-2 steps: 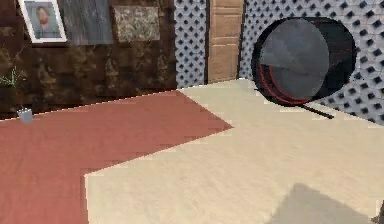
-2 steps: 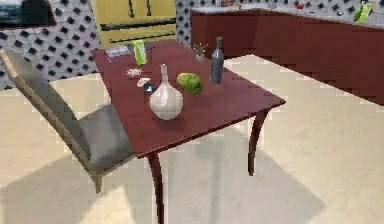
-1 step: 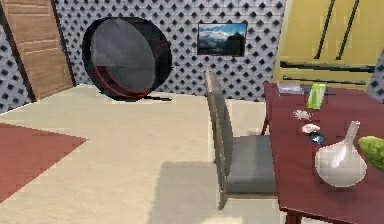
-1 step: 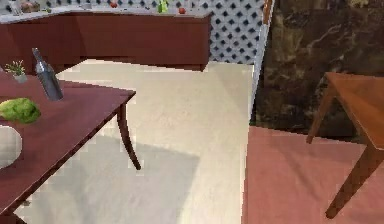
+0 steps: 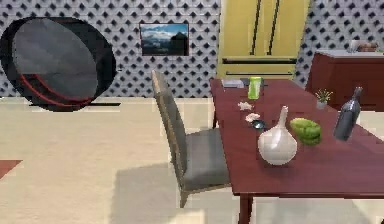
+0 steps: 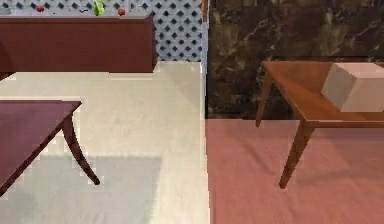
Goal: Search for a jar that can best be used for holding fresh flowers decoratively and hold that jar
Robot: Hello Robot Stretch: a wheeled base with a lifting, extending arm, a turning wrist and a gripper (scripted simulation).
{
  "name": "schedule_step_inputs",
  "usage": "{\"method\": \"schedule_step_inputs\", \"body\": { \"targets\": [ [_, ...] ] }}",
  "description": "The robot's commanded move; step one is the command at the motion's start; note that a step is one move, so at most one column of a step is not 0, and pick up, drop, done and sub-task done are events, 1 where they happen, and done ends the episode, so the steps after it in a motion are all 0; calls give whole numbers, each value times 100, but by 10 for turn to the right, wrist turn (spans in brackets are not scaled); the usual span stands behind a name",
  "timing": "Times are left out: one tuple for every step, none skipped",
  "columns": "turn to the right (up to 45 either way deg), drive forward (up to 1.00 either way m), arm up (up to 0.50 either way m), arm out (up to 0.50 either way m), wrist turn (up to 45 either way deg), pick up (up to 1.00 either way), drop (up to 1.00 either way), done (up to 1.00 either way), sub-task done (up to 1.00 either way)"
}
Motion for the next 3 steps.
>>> {"method": "schedule_step_inputs", "body": {
  "targets": [
    [0,40,0,0,0,0,0,0,0],
    [-420,0,0,0,0,0,0,0,0],
    [0,0,50,0,0,0,0,0,0]
  ]
}}
